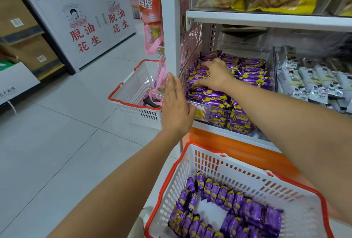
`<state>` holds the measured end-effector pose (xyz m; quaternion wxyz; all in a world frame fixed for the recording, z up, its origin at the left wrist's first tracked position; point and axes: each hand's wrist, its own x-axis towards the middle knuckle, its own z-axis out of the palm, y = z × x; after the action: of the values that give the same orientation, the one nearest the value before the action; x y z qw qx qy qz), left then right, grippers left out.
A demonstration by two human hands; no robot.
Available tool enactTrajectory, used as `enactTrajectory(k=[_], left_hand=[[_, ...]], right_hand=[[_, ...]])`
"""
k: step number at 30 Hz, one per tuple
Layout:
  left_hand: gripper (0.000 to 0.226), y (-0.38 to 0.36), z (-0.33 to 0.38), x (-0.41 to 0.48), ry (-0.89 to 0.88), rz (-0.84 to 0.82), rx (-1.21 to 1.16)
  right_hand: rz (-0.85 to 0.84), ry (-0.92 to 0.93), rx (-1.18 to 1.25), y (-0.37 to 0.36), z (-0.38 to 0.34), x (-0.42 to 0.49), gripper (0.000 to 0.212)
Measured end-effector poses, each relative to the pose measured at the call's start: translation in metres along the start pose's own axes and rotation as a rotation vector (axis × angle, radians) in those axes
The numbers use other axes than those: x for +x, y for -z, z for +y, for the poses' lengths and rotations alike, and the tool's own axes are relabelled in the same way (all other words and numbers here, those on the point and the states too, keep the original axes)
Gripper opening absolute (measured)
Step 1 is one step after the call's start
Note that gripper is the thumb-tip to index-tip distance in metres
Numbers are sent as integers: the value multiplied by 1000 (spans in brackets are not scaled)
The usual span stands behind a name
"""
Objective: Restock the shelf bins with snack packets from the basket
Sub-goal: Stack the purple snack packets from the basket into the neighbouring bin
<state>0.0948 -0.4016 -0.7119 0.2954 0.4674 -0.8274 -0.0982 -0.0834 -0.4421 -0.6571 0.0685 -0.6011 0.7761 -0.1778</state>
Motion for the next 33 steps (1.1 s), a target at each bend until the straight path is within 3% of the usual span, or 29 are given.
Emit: enactTrajectory(k=[9,13,17,21,28,31,33], left_hand=[[68,37,28,-39,90,-177,66],[42,31,33,-81,56,-293,84],[30,4,33,-131,119,-616,143],[28,-38,26,-179,156,-896,130],[31,-117,8,-244,244,-1102,180],[32,-149,-1,-260,247,-1181,201],[33,-167,-5,-268,238,-1214,200]], right_hand=[[359,222,301,29,-1,-105,20],[338,271,346,8,5,-176,13],[134,146,333,-37,39,-238,17],[-232,-181,261,-97,95,-288,16],[-795,-488,176,-184,156,-335,23],[-873,-542,218,-219,168,-348,22],[-877,-573,236,-238,171,-355,9]])
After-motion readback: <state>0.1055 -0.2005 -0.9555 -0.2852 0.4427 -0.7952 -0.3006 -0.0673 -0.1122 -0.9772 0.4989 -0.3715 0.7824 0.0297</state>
